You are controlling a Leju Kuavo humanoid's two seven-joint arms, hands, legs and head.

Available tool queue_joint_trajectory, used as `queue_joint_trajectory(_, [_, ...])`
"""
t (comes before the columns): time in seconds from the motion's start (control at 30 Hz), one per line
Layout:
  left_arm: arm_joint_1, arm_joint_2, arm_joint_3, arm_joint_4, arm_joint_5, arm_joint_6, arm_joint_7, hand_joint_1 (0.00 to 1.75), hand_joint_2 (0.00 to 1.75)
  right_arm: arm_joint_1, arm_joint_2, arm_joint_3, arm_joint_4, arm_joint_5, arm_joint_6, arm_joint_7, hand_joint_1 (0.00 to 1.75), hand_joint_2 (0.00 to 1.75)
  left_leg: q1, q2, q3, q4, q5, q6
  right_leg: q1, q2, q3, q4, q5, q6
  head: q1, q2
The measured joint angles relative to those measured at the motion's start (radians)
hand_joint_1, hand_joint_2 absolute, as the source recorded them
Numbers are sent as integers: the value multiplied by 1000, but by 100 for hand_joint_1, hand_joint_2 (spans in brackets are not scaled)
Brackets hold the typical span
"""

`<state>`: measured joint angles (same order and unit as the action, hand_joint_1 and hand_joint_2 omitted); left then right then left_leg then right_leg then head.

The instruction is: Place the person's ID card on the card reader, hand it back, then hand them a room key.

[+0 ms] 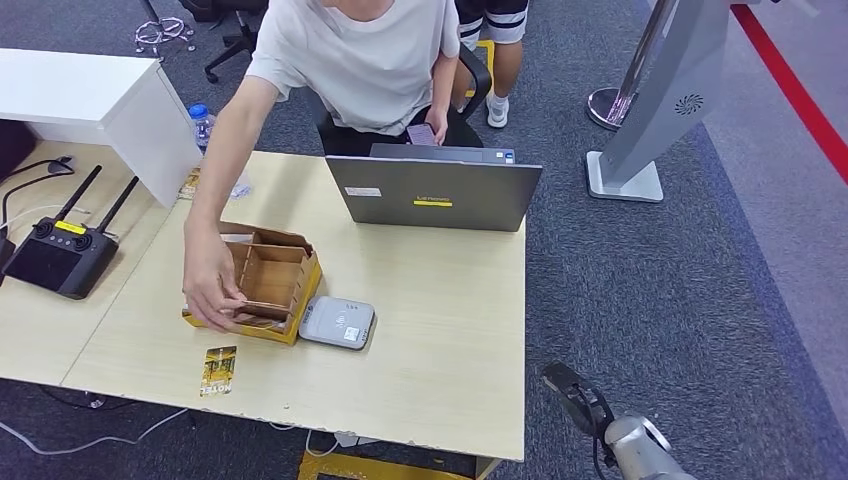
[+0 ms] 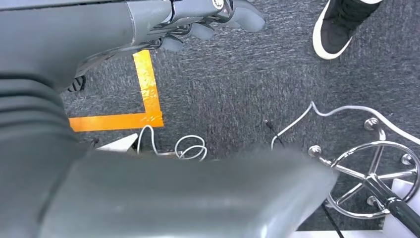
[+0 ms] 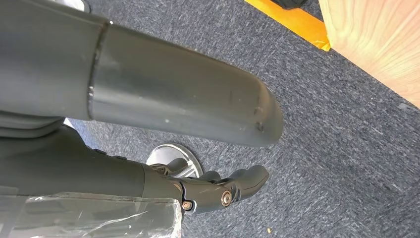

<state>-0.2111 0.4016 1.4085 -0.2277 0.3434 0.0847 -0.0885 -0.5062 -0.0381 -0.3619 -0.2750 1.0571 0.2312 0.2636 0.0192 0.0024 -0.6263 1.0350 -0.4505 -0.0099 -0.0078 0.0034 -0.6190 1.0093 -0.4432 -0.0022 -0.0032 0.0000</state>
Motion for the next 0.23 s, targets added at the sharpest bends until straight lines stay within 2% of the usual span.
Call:
queue_joint_trajectory(0.1, [1,-7,2,0,-17,5,5,0,0,0,0,1,0,-1,0,-2,0,0,0,0,0,0,0,0,0,0,0,0,0,0,0,0])
queue_joint_trajectory(0.17, [3,-23,2,0,-48,8,7,0,87,0,0,2,0,-1,2,-5,0,0,0,0,0,0,0,0,0,0,0,0,0,0,0,0])
queue_joint_trajectory(0.2, [5,-37,2,0,-68,9,3,0,131,0,1,3,0,-1,4,-6,0,44,-1,0,0,0,0,0,0,0,0,0,0,0,0,0])
queue_joint_trajectory(0.23, [5,-45,2,1,-78,9,1,0,175,0,2,3,0,-1,4,-7,0,58,-1,0,0,0,0,0,0,0,0,0,0,0,0,0])
